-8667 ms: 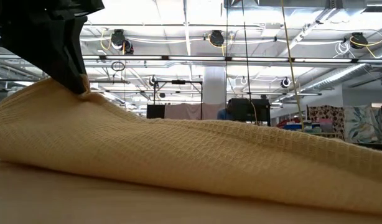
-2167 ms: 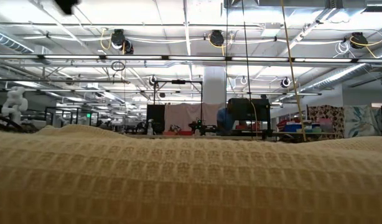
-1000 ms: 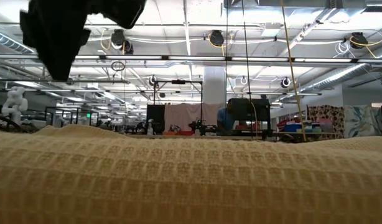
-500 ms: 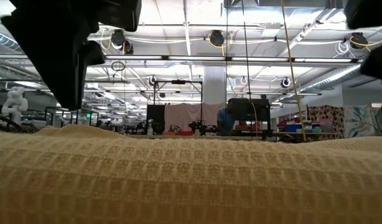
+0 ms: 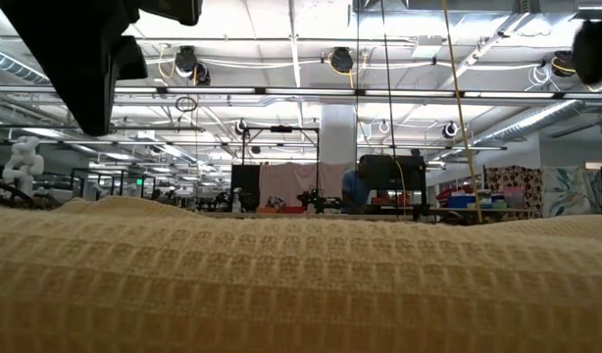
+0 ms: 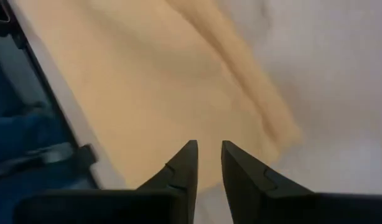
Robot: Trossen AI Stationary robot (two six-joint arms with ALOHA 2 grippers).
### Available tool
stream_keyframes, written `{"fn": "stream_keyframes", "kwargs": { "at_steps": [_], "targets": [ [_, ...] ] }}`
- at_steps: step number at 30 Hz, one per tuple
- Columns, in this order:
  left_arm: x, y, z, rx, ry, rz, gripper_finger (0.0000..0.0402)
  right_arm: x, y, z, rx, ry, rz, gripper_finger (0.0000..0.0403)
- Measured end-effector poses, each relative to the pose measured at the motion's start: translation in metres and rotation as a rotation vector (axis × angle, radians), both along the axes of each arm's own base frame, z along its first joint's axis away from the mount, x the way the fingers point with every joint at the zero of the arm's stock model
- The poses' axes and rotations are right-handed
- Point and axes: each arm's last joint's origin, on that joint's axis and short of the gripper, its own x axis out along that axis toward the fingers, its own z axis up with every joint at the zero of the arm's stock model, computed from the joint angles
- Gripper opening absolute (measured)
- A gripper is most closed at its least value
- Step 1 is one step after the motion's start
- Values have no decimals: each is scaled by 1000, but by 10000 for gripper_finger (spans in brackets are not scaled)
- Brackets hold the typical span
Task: Roll towel
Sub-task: Roll the yellow towel
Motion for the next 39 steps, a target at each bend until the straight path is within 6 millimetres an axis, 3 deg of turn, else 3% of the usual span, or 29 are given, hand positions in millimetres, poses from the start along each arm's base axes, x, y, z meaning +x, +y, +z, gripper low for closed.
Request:
{"fn": "stream_keyframes", "kwargs": {
  "at_steps": [4,8,13,18,30,39],
  "targets": [
    [0,1,-1,-29,24,77,4,-12,-6,-5,145,82,-85,93],
    [0,2,3,-86,21,144,6,-24,-19,-11,156,130,-114,127],
    [0,2,3,-91,26,174,18,-26,-30,-27,271,165,-148,144],
    [0,3,1,-94,37,225,19,-20,-33,-41,389,130,-216,133],
    [1,2,1,-111,36,279,20,-27,-41,-55,267,230,-327,105],
    [4,8,1,-98,24,302,20,-17,-35,-57,293,178,-329,86]
  ]
}}
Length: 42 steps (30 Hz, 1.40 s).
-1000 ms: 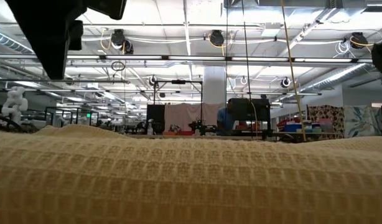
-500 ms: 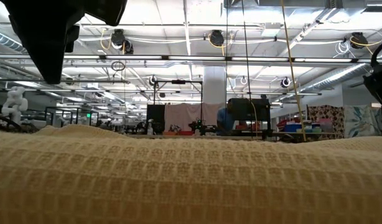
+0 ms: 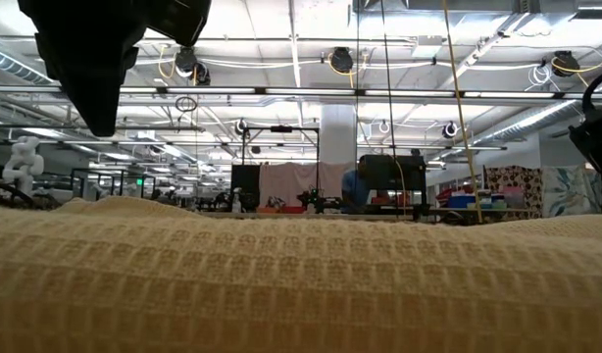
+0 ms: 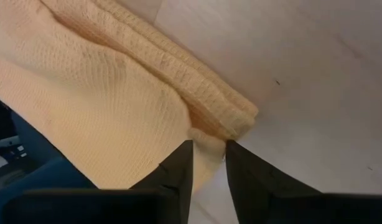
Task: Roll towel
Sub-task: Roll the yellow towel
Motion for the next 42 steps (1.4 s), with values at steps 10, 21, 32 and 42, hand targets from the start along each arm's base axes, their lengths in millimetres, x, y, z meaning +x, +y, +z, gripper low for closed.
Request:
{"fn": "stream_keyframes", "kwargs": {
  "at_steps": [10,21,32,42],
  "targets": [
    [-1,-1,0,-3,4,15,20,2,1,0,7,-7,1,5],
    [-33,27,41,-131,-72,98,69,2,2,3,24,-54,60,3],
    [-18,55,5,-398,-318,75,146,2,2,4,19,-69,80,1],
    [-14,38,-12,-73,-408,-334,148,3,3,5,30,-87,80,0]
  ]
}}
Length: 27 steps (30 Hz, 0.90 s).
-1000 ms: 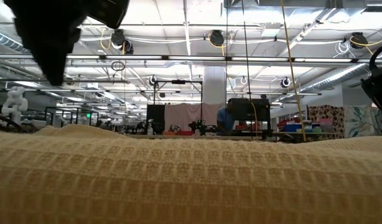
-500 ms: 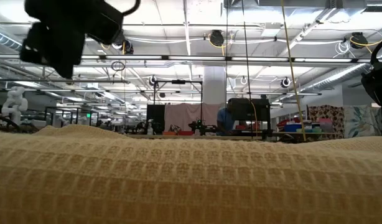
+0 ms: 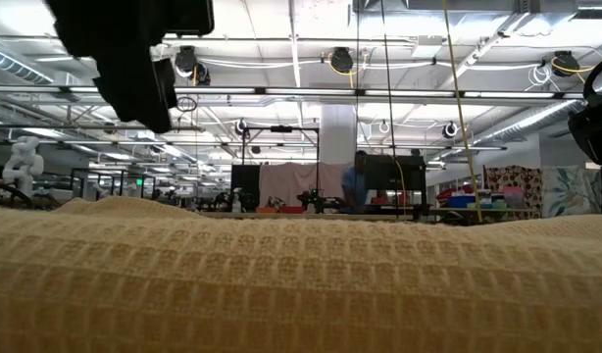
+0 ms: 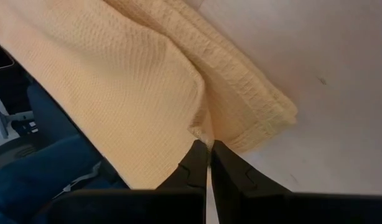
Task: Roll towel
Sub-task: Roll the yellow towel
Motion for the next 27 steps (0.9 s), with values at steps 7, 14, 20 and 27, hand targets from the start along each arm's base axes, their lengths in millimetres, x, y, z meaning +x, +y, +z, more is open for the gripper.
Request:
{"fn": "stream_keyframes", "kwargs": {
  "at_steps": [7,14,20,27],
  "targets": [
    [3,3,-18,122,25,-159,179,0,0,0,2,-3,0,0],
    [6,1,-29,132,57,-230,198,0,0,0,-6,-7,-5,0],
    [3,-1,-30,180,62,-299,161,1,-1,0,-20,-16,-20,0],
    [6,0,-41,194,97,-317,124,1,-1,0,-20,-15,-21,0]
  ]
}}
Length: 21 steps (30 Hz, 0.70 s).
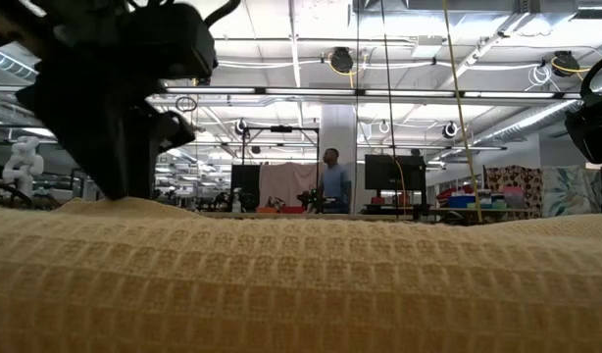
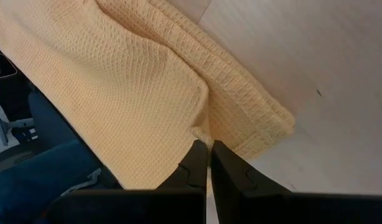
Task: Roll towel
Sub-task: Roll the yellow towel
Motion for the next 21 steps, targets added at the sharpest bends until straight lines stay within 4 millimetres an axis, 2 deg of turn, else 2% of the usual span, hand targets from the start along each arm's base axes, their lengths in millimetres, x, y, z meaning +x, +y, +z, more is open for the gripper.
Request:
{"fn": "stream_keyframes", "kwargs": {
  "at_steps": [12,15,21],
  "targets": [
    [3,-3,-6,1,-9,-64,116,0,0,0,0,0,0,0],
    [2,-5,-4,7,-20,-65,90,0,0,0,0,0,-1,0],
    [2,-11,0,-10,-31,-61,9,1,-1,0,-14,-9,-21,0]
  ]
}}
